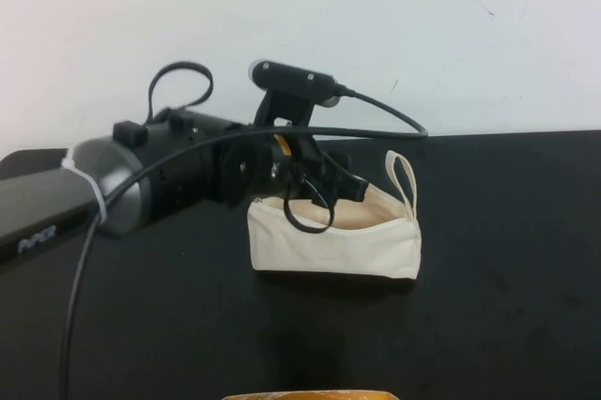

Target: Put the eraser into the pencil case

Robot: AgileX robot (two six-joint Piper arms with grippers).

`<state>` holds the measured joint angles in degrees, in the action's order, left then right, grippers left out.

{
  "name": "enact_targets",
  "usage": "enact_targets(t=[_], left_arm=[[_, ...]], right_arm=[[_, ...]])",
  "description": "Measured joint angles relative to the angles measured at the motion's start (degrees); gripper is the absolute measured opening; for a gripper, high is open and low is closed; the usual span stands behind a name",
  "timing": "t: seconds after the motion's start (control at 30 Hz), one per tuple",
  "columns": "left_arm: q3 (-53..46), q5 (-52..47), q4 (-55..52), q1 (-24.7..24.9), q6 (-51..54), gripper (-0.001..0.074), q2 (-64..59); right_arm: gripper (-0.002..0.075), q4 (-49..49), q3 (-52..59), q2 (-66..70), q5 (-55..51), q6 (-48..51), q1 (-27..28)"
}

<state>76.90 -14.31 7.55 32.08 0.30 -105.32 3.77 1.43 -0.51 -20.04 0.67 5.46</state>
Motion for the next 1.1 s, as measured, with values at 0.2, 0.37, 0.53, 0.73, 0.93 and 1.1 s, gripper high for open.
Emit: enact_targets(t=[0.2,0.37,0.53,0.73,0.93,1.1], left_arm=[[0.71,-9.40,-6.59,0.00,0.15,0.0176,6.05],[-5.42,-10.76,-9.22,0.00,0.15,0.0022,17.35],[-16.31,-8.65,-9.20,0.00,-0.30,0.0002,30.99],[-26.68,-8.09,-9.20,0.00,-1.96,0.0000,45.32],[-30.30,-17.56,-9.46,0.00,-1.93,0.0000,55.83],[-30.52,-24.78,-13.50,0.00,-2.07,-0.0001,61.09]], right_arm=[[-0.0001,0.00,0.00,0.00,0.00,0.00,0.00],[-0.0001,0.00,0.00,0.00,0.00,0.00,0.00],[-0.0001,0.00,0.00,0.00,0.00,0.00,0.00],[-0.0001,0.00,0.00,0.00,0.00,0.00,0.00],[-0.0001,0.00,0.00,0.00,0.00,0.00,0.00],[-0.0001,0.00,0.00,0.00,0.00,0.00,0.00]])
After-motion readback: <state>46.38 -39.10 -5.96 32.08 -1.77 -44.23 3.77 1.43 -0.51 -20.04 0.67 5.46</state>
